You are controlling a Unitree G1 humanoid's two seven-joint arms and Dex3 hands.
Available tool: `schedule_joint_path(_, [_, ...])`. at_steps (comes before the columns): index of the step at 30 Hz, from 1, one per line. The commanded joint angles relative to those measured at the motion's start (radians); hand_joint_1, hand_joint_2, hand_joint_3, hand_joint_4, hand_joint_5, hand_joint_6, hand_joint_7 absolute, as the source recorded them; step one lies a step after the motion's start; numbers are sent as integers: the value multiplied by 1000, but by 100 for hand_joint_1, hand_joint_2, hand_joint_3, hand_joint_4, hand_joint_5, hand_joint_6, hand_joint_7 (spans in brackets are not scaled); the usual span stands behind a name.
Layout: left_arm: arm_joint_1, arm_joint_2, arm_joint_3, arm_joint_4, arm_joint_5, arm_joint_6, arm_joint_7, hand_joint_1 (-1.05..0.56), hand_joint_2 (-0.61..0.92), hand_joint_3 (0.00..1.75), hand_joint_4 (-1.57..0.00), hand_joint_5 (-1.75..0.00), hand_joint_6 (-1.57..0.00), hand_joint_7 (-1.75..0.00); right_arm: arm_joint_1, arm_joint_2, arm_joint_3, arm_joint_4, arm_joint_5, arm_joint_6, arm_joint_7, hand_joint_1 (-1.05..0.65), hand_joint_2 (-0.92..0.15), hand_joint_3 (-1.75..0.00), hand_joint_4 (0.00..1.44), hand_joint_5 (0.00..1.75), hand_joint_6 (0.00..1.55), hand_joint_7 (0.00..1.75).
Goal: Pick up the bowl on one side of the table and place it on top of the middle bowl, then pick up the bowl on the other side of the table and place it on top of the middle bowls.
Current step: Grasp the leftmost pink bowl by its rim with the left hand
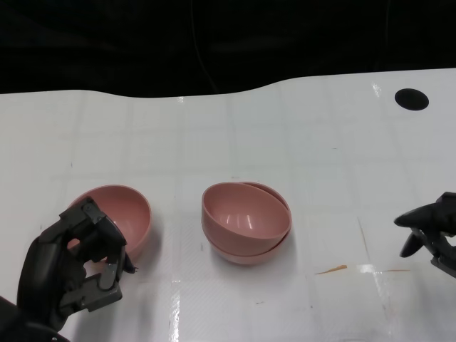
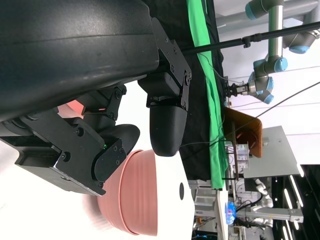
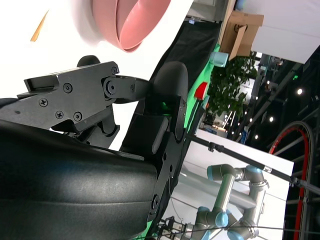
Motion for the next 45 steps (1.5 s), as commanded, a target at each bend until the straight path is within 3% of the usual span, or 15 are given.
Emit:
schedule_joint_path(1, [-6, 20, 7, 2, -6, -6, -5, 2, 61, 122, -72, -175, -63, -166, 1, 3, -21, 13, 17, -11, 8, -3, -90, -57, 86, 156, 81, 123])
schedule_joint_path(17, [-7, 26, 18, -20, -8, -2, 3, 2, 60, 120, -68, -175, -64, -162, 22, 32, -38, 41, 1, -1, 4, -7, -83, -68, 84, 166, 73, 143])
schedule_joint_path(25, [5, 19, 24, -56, 4, 3, 43, 0, 63, 114, -65, -175, -66, -157, 29, 33, -37, 43, -1, -8, 9, -6, -84, -66, 84, 163, 73, 141])
schedule_joint_path(30, [19, 27, 21, -89, 68, -14, 96, 0, 60, 113, -53, -172, -59, -145, 26, 32, -35, 61, -12, -28, 11, -8, -86, -63, 83, 163, 73, 140])
schedule_joint_path(34, [39, 50, 13, -126, 173, -15, 152, -3, 61, 101, -52, -155, -59, -128, 27, 35, -31, 69, -18, -33, 11, -9, -88, -57, 82, 163, 73, 139])
schedule_joint_path(37, [53, 76, 5, -147, 245, -28, 179, -20, 71, 57, -53, -126, -61, -102, 26, 37, -29, 77, -33, -43, 6, -10, -89, -55, 81, 164, 72, 140])
schedule_joint_path(40, [55, 109, 0, -136, 311, -71, 199, -30, 82, 25, -54, -105, -65, -77, 25, 38, -30, 86, -45, -50, -3, -10, -89, -55, 81, 164, 72, 140])
schedule_joint_path(41, [62, 124, -2, -148, 351, -73, 213, -31, 85, 20, -55, -102, -66, -72, 26, 39, -29, 85, -48, -50, -5, -10, -89, -55, 81, 164, 72, 140])
schedule_joint_path(45, [94, 177, -14, -236, 533, -35, 281, -48, 91, 1, -62, -59, -81, -28, 29, 41, -26, 87, -53, -56, -7, -10, -89, -55, 80, 163, 72, 139])
